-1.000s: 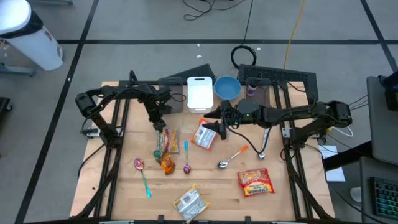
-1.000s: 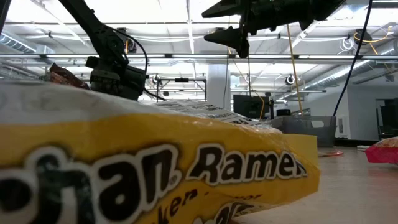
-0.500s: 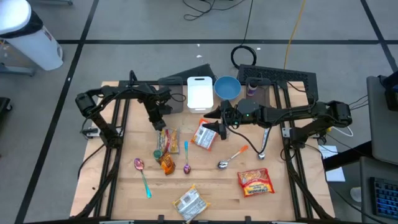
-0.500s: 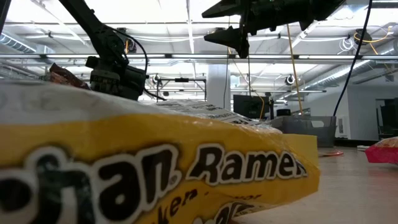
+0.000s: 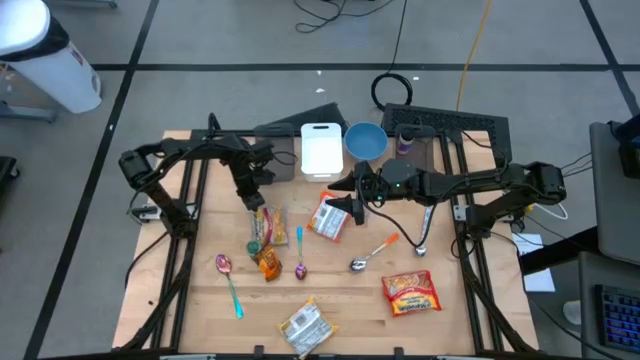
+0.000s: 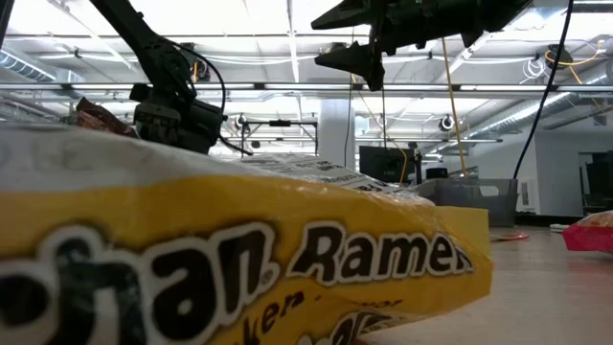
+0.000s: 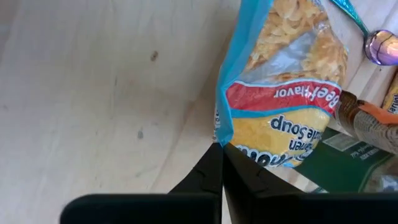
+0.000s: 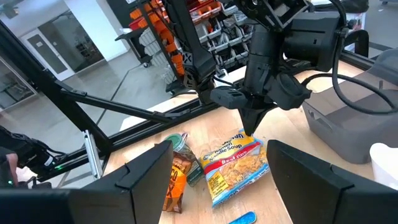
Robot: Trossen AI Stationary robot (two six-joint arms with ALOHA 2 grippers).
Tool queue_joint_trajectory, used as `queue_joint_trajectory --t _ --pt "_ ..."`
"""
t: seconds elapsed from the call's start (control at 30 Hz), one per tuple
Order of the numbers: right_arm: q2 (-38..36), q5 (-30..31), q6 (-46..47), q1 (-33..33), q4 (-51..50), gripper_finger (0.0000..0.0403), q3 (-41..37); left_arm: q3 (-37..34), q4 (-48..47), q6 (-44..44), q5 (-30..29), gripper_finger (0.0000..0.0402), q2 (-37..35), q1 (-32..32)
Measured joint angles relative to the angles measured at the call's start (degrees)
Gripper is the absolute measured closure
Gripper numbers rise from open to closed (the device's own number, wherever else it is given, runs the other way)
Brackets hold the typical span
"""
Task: Pick & Place Food Item
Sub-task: Put the blue noodle pack into the left black bin
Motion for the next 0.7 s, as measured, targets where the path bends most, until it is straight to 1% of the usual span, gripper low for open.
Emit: queue_joint_trajectory --t 0.13,0.37,0.53,0.7 --pt "0.01 -0.01 0.00 0.00 0.00 0.0149 0.00 0.47 -2.76 -0.04 -1.47 0.0398 -2.95 0.00" --pt "0.02 -0.02 -0.42 0.00 -0.17 0.0149 0.00 3.13 -4.95 -1.86 -2.95 0.0398 -10.66 0.00" --pt "0.01 0.00 -0.42 0.00 -0.15 0.0149 0.00 6.91 -6.69 -4.64 -3.07 0.0399 -15.03 -0.15" --pt "0.00 0.00 -0.42 0.00 -0.15 0.0149 0.00 11.64 -8.54 -6.14 -3.27 0.0399 -16.88 -1.20"
